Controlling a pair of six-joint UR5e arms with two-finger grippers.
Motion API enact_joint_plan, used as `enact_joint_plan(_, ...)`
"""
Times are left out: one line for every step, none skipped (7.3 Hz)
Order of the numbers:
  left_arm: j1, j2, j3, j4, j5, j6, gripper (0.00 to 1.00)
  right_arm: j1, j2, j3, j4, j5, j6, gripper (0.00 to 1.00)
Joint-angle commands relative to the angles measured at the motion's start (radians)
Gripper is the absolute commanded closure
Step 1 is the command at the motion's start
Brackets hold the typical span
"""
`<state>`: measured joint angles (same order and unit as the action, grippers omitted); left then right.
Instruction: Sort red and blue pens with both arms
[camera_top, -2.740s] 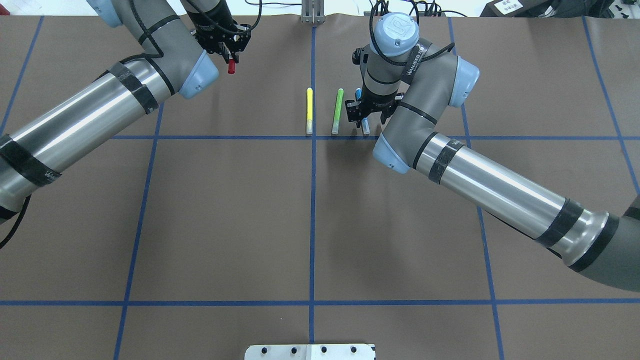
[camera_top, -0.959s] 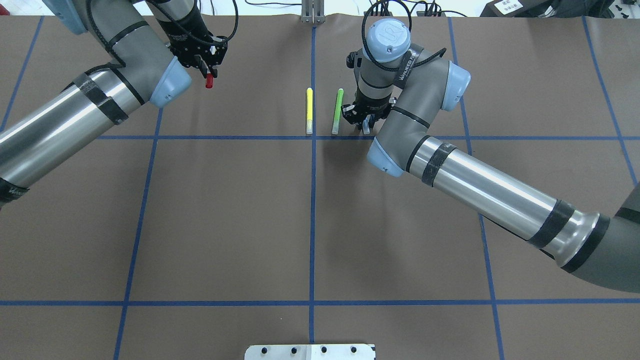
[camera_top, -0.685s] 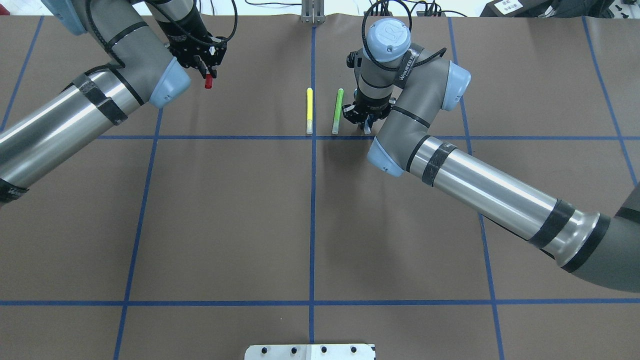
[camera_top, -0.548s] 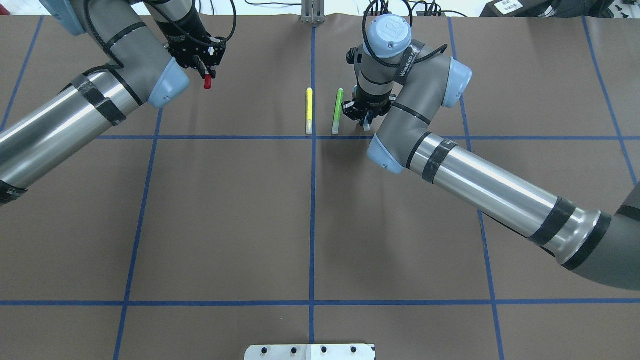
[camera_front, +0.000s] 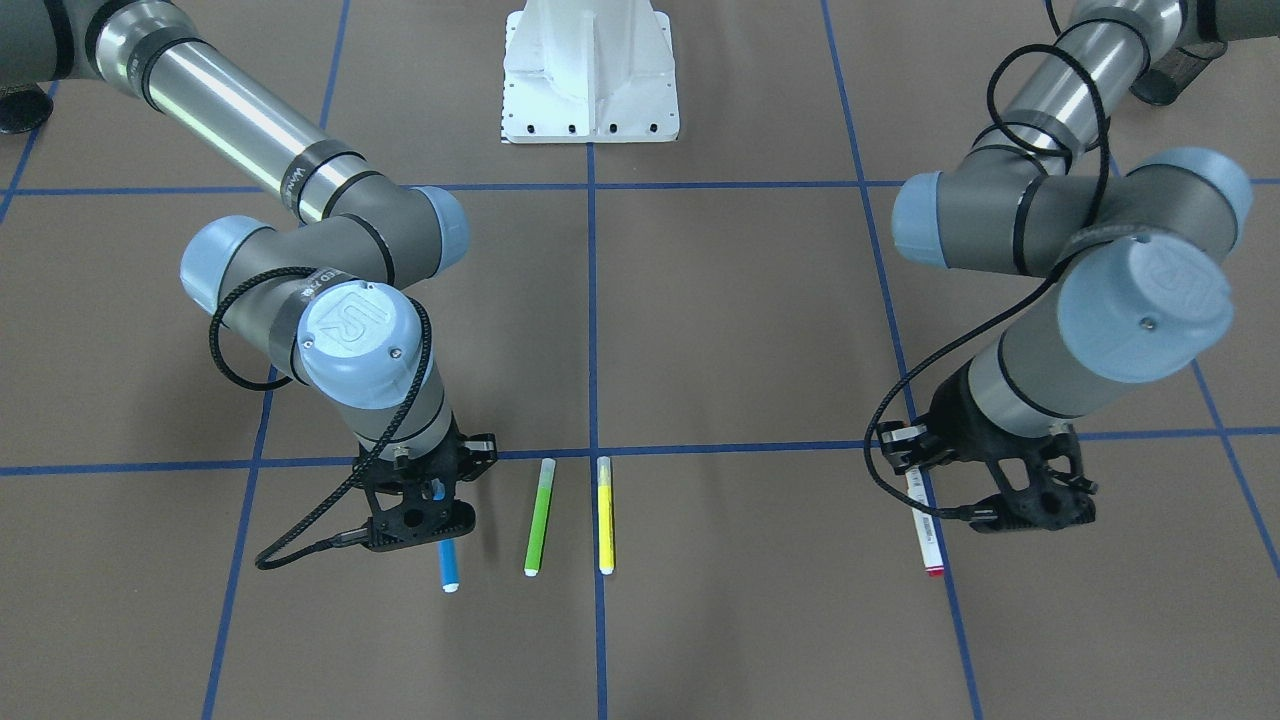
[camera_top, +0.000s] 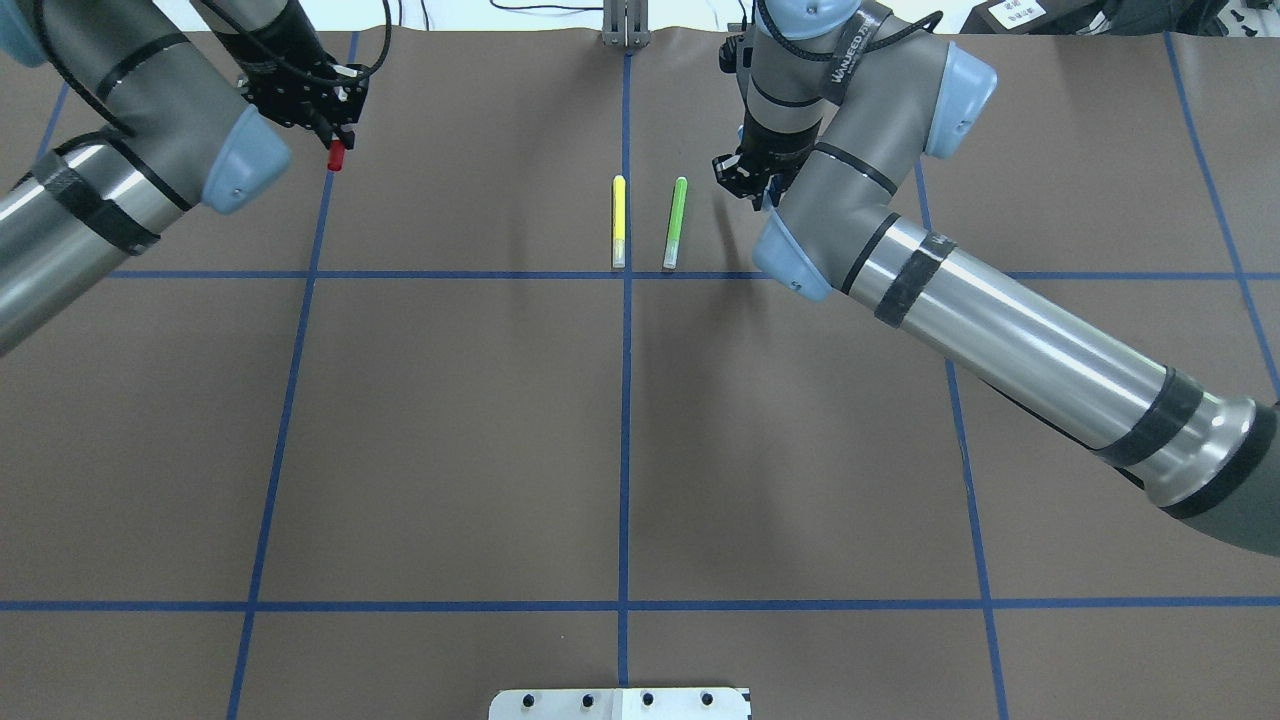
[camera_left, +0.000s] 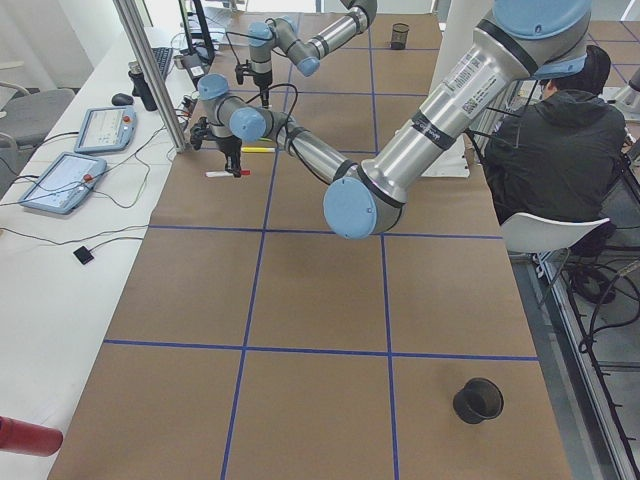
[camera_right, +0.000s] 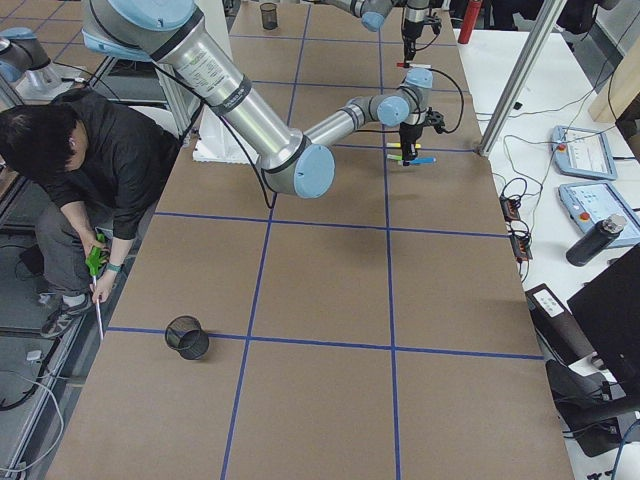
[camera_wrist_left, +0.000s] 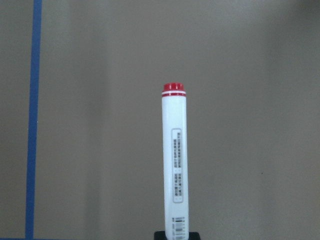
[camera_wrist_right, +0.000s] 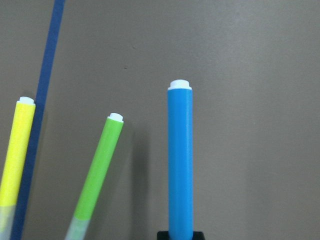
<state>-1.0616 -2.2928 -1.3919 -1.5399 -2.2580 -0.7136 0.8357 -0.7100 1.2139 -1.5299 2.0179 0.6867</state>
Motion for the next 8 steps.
enact_joint_plan(-0.087, 0.089, -0.091, 0.098, 0.005, 0.196, 1.00, 0.060, -0.163, 0.161, -0.100, -0.011, -0.164, 1.00)
enact_joint_plan(-0.124, 0.102, -0.095, 0.101, 0.005, 0.251, 1.00, 0.101, -0.216, 0.212, -0.190, -0.037, -0.261, 1.00)
enact_joint_plan(-0.168, 0.143, -0.126, 0.103, 0.017, 0.294, 1.00, 0.130, -0.273, 0.295, -0.305, -0.098, -0.382, 1.00)
enact_joint_plan(-0.210, 0.191, -0.153, 0.106, 0.018, 0.378, 1.00, 0.172, -0.345, 0.387, -0.391, -0.141, -0.508, 1.00)
enact_joint_plan(-0.266, 0.240, -0.174, 0.107, 0.038, 0.473, 1.00, 0.215, -0.412, 0.432, -0.409, -0.151, -0.574, 1.00)
enact_joint_plan(-0.300, 0.301, -0.196, 0.109, 0.069, 0.561, 1.00, 0.236, -0.455, 0.446, -0.411, -0.154, -0.576, 1.00)
enact_joint_plan(-0.331, 0.341, -0.196, 0.116, 0.098, 0.616, 1.00, 0.249, -0.489, 0.452, -0.411, -0.156, -0.576, 1.00)
enact_joint_plan(-0.368, 0.390, -0.197, 0.119, 0.104, 0.653, 1.00, 0.275, -0.556, 0.487, -0.409, -0.151, -0.573, 1.00)
